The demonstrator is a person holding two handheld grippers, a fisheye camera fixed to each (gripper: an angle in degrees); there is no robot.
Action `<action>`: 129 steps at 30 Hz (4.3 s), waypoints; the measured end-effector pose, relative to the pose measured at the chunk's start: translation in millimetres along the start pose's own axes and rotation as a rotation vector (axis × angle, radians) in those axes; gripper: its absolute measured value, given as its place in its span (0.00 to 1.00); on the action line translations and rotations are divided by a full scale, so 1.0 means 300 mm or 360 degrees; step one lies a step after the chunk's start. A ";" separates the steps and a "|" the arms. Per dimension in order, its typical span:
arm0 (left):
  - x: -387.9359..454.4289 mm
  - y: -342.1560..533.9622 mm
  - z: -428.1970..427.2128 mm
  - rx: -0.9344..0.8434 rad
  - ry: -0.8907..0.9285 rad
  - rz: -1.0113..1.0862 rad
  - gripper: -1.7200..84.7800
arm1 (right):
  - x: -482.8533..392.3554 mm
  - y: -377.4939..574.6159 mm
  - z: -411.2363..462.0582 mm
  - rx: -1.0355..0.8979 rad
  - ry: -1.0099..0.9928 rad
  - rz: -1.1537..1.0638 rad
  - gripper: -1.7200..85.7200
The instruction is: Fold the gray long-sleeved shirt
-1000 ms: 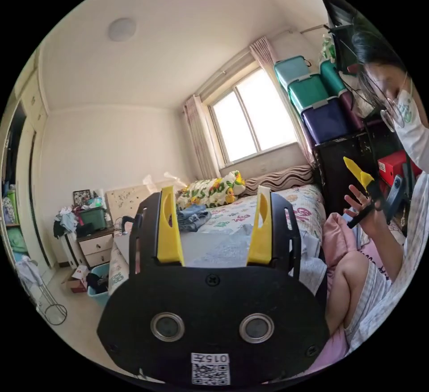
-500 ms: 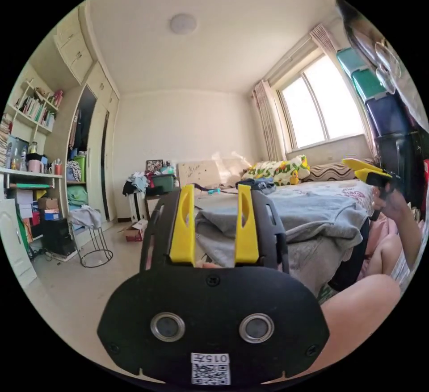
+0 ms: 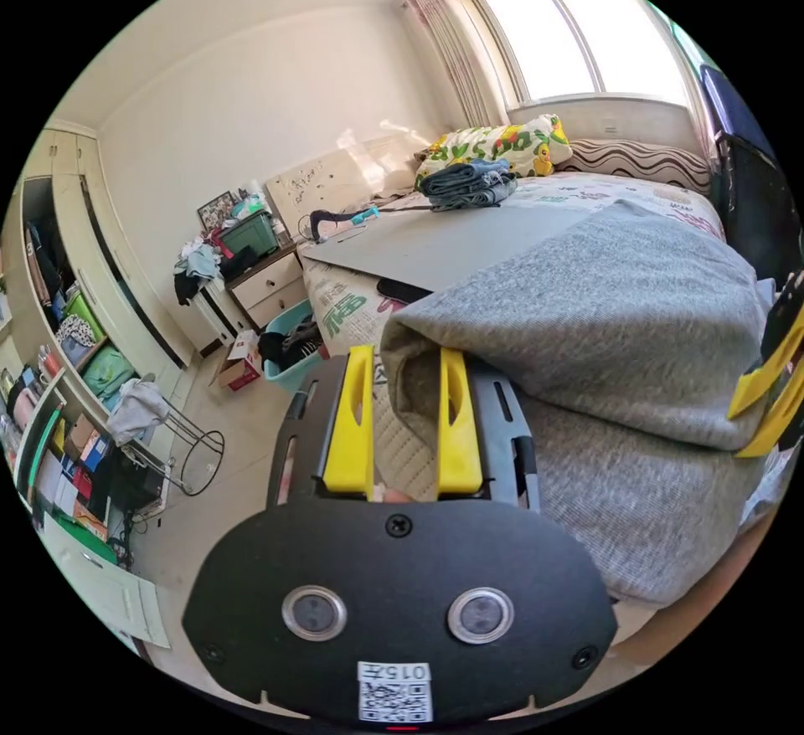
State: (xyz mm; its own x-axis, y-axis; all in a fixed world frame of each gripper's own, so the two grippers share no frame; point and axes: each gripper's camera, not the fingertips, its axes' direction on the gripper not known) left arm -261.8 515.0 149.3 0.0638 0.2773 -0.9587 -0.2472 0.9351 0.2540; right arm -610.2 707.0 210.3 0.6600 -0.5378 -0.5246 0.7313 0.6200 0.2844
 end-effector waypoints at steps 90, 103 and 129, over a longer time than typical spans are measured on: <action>1.210 -2.076 0.973 -0.0724 0.0754 0.0601 0.06 | 1.150 1.106 -1.426 0.1398 -0.0142 0.1914 0.08; 1.047 -2.104 0.502 -0.0008 0.0852 0.0387 0.04 | 0.889 1.150 -1.699 0.1482 0.0699 0.1639 0.06; -0.212 -0.215 0.352 0.0228 0.0940 -0.0797 0.06 | 0.113 0.378 -0.745 0.0791 -0.0418 0.0580 0.07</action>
State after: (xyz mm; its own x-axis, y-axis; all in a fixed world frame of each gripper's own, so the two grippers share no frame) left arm -147.7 460.3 207.3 -0.3994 -0.3100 -0.8628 -0.1952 0.9483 -0.2503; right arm -543.5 886.8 45.4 0.8536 -0.5044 -0.1301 0.4047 0.4850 0.7753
